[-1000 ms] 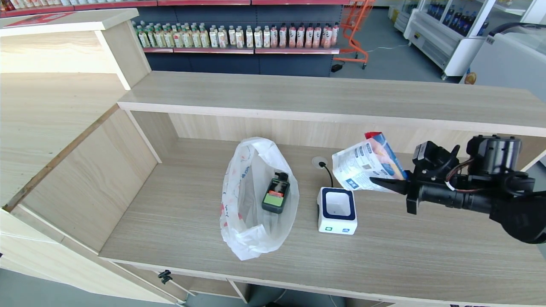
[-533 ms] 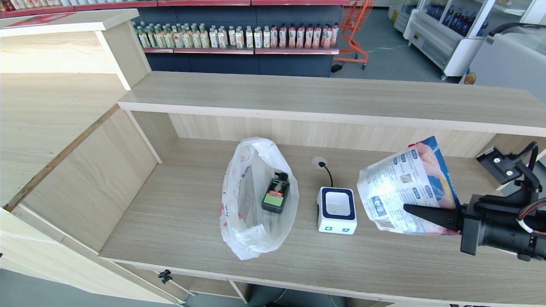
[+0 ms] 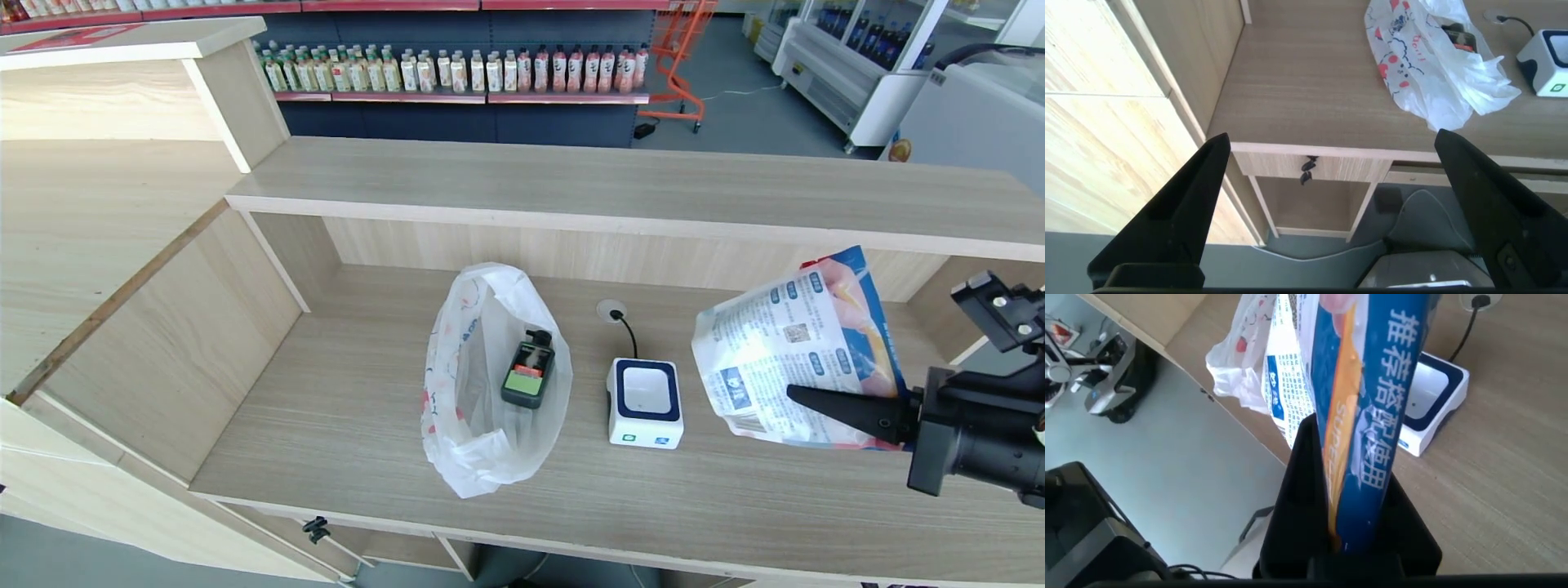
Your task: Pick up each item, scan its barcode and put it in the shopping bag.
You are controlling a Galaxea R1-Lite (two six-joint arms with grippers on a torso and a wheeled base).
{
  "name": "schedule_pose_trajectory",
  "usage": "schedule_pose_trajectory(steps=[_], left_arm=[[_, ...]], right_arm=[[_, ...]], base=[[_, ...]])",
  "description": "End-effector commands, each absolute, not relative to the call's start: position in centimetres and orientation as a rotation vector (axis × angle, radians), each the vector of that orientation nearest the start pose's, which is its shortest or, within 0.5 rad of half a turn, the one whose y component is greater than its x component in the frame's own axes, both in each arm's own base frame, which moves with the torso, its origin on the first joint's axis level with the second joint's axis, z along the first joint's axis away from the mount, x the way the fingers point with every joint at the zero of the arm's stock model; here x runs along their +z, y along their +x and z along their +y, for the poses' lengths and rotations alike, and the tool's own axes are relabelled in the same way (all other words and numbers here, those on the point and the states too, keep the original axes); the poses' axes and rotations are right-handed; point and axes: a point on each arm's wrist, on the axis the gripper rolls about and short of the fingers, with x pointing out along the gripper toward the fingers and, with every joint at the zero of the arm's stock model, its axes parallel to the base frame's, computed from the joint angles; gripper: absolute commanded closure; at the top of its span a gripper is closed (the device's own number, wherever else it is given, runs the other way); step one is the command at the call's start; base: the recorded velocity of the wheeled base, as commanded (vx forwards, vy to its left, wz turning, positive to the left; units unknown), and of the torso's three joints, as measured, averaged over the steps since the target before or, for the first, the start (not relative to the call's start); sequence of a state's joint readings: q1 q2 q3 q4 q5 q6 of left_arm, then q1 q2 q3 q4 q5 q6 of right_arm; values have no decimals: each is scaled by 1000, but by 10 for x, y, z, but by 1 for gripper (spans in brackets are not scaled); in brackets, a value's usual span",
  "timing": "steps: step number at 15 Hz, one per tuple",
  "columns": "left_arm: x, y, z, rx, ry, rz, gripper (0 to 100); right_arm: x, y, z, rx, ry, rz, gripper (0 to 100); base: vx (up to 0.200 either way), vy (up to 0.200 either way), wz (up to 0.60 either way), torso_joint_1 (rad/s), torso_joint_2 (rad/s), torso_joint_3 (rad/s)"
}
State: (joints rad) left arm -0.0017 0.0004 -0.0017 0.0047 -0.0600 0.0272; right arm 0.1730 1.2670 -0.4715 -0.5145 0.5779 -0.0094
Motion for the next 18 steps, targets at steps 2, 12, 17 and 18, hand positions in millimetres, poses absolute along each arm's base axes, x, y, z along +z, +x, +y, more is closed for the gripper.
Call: schedule_pose_trajectory(steps=[2, 12, 17, 18], left_arm=[[75, -23, -1, -61, 26, 2, 0], [75, -23, -1, -61, 28, 2, 0], [75, -23, -1, -61, 28, 2, 0], [75, -23, -1, -61, 28, 2, 0]], right_arm=[[189, 177, 43, 746, 59, 275, 100], [166, 224, 80, 715, 104, 442, 100], [130, 256, 131, 739, 66, 539, 100], [117, 260, 144, 748, 45, 542, 100]], base=[[0, 200, 0, 2, 2, 2], [0, 80, 0, 4, 2, 0], [0, 0, 0, 0, 0, 0], [0, 0, 0, 0, 0, 0]])
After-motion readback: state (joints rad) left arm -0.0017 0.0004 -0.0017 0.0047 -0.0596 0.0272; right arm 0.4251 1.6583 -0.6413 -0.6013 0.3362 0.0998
